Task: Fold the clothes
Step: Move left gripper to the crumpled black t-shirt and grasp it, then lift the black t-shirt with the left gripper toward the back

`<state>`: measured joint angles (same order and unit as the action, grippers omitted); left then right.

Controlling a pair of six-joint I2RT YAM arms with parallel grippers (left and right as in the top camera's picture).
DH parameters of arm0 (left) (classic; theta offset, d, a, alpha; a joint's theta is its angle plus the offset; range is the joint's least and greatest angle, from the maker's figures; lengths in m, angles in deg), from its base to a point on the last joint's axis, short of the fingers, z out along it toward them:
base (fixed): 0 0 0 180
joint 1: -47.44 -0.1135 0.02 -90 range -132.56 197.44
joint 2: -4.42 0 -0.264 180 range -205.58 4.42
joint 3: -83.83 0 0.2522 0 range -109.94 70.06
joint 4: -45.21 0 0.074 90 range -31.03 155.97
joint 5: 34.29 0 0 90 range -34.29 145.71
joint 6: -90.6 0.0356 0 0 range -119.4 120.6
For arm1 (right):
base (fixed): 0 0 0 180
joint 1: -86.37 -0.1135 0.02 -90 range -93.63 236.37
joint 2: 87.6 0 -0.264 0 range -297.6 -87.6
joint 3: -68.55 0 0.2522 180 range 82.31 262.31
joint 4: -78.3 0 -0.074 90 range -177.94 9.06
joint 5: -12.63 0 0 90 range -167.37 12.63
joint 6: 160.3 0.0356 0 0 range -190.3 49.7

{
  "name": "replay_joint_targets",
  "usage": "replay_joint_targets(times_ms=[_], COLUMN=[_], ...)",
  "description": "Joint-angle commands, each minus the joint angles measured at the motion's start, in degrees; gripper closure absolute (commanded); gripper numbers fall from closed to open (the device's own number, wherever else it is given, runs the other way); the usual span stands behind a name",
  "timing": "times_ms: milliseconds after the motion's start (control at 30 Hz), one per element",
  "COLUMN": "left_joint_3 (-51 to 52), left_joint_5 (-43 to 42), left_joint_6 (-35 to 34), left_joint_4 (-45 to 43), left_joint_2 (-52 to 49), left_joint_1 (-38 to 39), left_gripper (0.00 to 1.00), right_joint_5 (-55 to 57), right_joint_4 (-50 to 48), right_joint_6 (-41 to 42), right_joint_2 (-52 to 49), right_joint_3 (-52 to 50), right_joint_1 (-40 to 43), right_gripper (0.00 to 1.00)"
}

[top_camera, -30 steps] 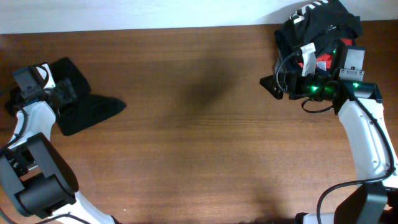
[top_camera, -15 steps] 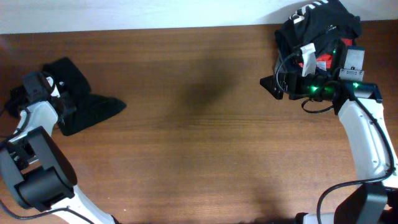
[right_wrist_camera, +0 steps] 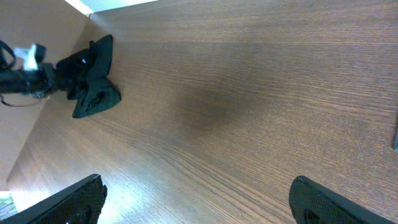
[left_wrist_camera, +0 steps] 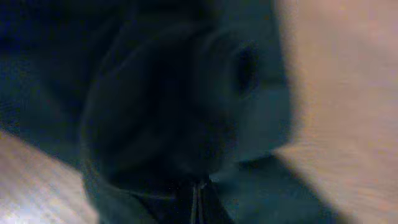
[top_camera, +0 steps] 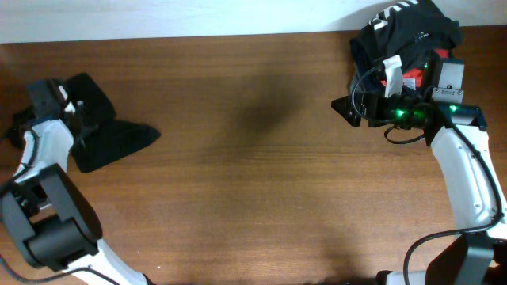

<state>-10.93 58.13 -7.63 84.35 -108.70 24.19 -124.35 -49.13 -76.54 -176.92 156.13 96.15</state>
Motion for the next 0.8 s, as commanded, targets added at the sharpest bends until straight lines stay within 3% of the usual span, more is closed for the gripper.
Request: replay_joint_targets(times_ms=[0,133,267,533,767], left_joint_3=[-3.1,-3.1,-3.1,-5.0,-15.4], left_joint_5=[-3.3,1.9,1.2,-16.5,-20.3], left_joint_6=[3.6,5.3,6.5,5.5,-3.2], left_joint_4=[1.0,3.3,3.8,-5.2,-12.9], left_joint_2=[7.4,9.2,9.2,9.3,9.3], left_joint_1=[4.2,6.6,7.6,15.0,23.6], left_gripper=[0.99,0.99,0.99,0.99,0.99], right_joint_5=[0.2,0.2,0.2,0.2,0.2], right_joint_4=[0.0,0.2,0.2,0.2,1.6], right_joint_6=[-0.1,-0.1,-0.1,-0.1,-0.1], right_joint_2=[-0.2,-0.2,-0.2,-0.2,-0.2], right_joint_3=[1.2,1.2,1.2,1.2,1.2], right_joint_1=[0.4,0.4,0.4,0.4,0.4], right_gripper=[0.04,0.04,0.04,0.04,0.04])
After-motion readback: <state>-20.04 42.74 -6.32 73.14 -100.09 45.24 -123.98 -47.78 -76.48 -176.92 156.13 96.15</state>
